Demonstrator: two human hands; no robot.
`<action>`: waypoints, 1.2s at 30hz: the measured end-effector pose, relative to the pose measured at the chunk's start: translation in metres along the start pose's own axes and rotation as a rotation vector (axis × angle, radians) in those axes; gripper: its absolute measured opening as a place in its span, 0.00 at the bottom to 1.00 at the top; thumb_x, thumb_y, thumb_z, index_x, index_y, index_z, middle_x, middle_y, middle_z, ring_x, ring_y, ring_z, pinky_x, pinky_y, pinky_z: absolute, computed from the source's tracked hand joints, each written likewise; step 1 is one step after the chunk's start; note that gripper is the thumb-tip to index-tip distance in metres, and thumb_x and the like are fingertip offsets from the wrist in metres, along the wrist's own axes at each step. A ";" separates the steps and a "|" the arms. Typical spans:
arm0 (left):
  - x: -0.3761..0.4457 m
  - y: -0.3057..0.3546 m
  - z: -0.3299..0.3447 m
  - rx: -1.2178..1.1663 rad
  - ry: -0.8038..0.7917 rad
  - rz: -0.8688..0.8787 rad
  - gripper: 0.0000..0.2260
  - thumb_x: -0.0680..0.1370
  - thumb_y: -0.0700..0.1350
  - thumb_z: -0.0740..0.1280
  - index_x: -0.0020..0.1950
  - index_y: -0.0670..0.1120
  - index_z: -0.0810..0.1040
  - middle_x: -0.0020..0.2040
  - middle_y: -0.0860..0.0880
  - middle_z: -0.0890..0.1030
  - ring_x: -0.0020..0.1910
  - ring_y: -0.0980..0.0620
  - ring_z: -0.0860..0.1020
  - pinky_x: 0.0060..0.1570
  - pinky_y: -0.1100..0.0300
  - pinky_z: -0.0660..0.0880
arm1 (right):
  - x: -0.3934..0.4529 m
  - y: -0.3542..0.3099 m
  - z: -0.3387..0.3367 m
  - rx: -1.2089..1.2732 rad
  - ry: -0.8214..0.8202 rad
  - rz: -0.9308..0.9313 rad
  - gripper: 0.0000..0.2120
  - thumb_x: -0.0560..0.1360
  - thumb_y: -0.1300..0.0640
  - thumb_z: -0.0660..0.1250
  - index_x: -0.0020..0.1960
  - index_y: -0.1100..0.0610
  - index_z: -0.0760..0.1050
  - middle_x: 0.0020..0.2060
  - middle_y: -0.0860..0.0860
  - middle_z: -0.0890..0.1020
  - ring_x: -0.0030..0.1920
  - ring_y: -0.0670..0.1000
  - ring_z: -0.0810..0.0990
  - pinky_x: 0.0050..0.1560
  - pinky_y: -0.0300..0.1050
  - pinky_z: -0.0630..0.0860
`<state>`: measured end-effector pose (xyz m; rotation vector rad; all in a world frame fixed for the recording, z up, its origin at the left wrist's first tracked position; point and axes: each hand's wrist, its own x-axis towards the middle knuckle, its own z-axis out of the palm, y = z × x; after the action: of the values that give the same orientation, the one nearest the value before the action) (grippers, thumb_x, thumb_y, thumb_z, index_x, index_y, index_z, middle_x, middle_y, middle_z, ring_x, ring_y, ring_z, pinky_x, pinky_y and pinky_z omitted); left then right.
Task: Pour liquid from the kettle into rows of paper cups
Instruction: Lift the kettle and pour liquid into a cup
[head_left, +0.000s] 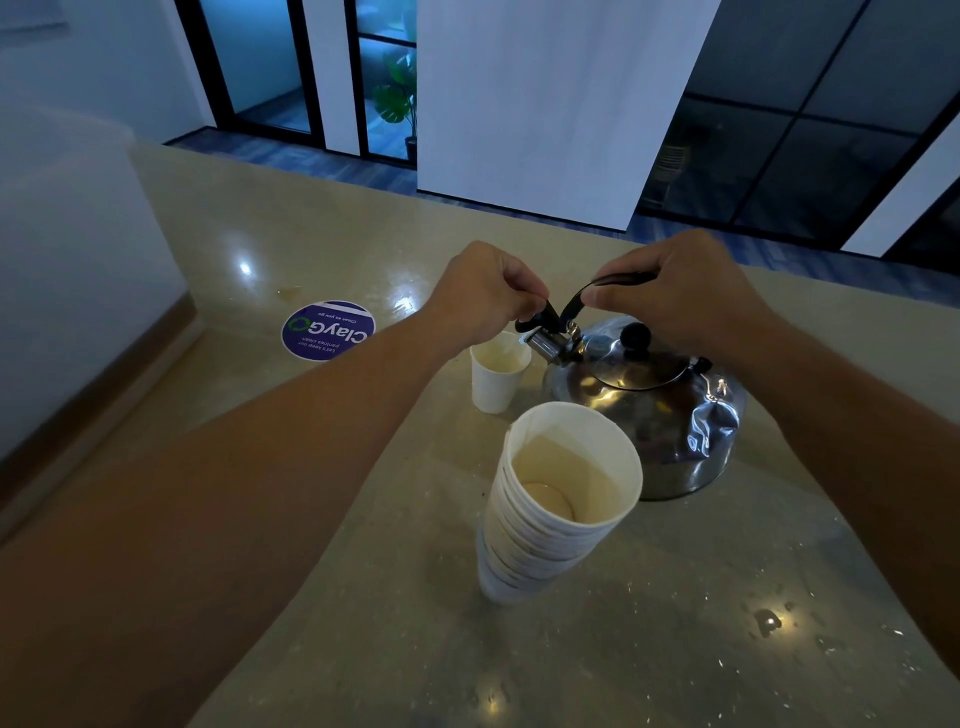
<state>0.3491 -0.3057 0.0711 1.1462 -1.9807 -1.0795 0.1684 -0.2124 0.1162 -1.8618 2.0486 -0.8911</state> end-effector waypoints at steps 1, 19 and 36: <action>0.000 0.000 0.000 0.001 -0.001 -0.001 0.06 0.75 0.38 0.74 0.50 0.44 0.87 0.43 0.48 0.86 0.45 0.53 0.83 0.55 0.57 0.81 | 0.000 0.000 0.000 0.000 0.000 0.002 0.09 0.72 0.49 0.77 0.50 0.50 0.86 0.41 0.41 0.85 0.44 0.40 0.82 0.44 0.32 0.73; -0.004 0.048 -0.008 0.097 -0.022 0.072 0.05 0.76 0.39 0.73 0.50 0.46 0.87 0.42 0.51 0.85 0.40 0.60 0.82 0.39 0.73 0.77 | -0.026 0.002 -0.018 0.200 0.179 0.091 0.05 0.72 0.47 0.77 0.47 0.44 0.85 0.37 0.38 0.85 0.41 0.35 0.82 0.41 0.29 0.71; -0.116 0.184 0.053 0.768 -0.085 0.450 0.14 0.78 0.37 0.65 0.37 0.47 0.63 0.34 0.50 0.66 0.31 0.54 0.65 0.28 0.61 0.60 | -0.147 0.003 -0.099 0.307 0.302 0.144 0.08 0.68 0.50 0.80 0.44 0.50 0.86 0.26 0.38 0.81 0.25 0.36 0.75 0.28 0.25 0.67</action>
<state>0.2848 -0.1299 0.1937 0.9166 -2.6457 -0.1190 0.1359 -0.0433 0.1596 -1.4735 2.0314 -1.4258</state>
